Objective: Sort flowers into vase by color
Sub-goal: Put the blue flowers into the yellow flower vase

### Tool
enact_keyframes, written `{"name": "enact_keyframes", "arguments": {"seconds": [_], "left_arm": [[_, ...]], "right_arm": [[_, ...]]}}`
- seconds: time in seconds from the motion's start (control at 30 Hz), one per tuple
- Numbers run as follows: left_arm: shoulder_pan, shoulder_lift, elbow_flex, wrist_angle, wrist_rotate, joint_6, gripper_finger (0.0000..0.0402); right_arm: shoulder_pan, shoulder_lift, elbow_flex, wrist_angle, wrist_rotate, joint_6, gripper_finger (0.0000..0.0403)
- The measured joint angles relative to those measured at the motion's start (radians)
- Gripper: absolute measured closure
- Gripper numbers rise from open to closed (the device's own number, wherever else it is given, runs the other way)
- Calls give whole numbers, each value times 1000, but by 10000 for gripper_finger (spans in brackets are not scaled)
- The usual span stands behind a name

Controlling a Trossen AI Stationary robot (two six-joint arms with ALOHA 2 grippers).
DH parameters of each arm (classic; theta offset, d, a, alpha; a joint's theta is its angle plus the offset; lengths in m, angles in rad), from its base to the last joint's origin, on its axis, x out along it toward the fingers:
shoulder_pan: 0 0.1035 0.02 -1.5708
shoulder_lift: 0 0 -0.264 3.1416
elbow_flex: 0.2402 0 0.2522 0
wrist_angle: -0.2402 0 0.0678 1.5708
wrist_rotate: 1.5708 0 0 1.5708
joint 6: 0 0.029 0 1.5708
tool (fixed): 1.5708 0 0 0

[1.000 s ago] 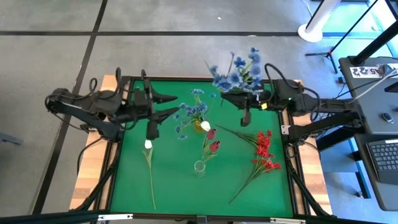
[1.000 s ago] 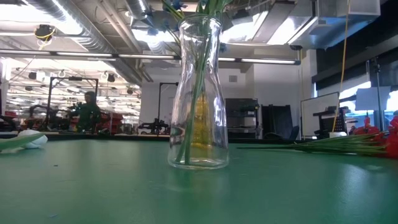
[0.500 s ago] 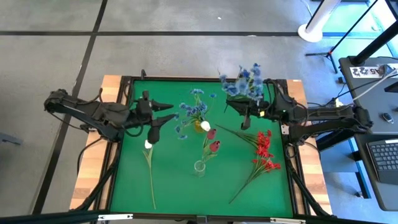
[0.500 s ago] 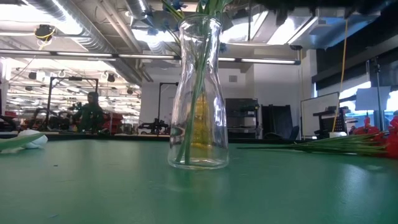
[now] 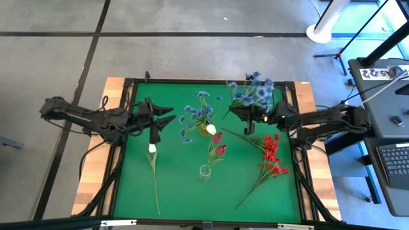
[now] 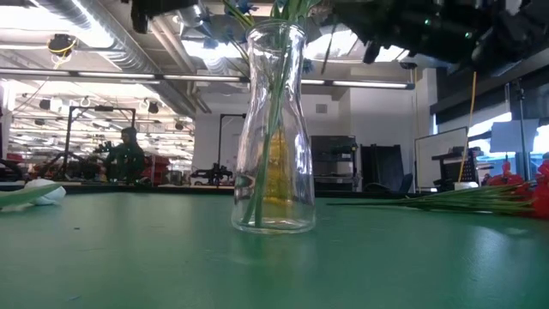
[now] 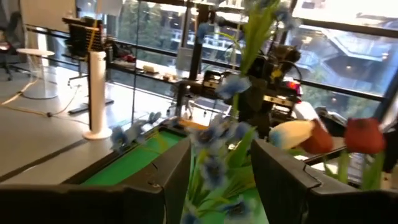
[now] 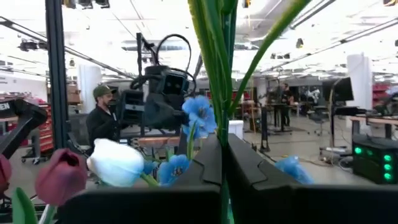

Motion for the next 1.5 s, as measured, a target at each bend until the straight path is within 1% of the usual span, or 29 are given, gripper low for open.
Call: {"name": "enact_keyframes", "arguments": {"seconds": [0.1, 0.2, 0.33, 0.53, 0.7, 0.87, 1.1, 1.23, 1.33, 1.5], "left_arm": [[22, 13, -32, 36, 0, -20, 239], [35, 17, -59, 32, 1, -45, 239], [44, 17, -89, 33, 0, -78, 239], [42, 17, -96, 32, 1, -106, 239], [38, 17, -96, 32, 1, -105, 239], [38, 17, -96, 28, 1, -105, 239], [38, 17, -96, -20, 1, -104, 239], [38, 17, -96, -35, 1, -104, 239], [38, 17, -96, -35, 1, -104, 239], [38, 17, -96, -36, 1, -105, 239]], "right_arm": [[0, 70, 0, 63, -19, -3, 402], [-1, 139, 0, 106, -16, -4, 402], [-1, 212, 0, 209, -12, -4, 402], [-11, 292, 5, 270, 35, 1, 402], [-14, 353, 71, 275, 12, 23, 402], [-13, 430, 154, 269, -40, 41, 403], [-13, 520, 210, 263, -48, 54, 403], [-13, 540, 211, 248, -49, 73, 403], [-13, 540, 211, 219, -58, 75, 403], [-13, 535, 211, 219, -67, 74, 403]]}}
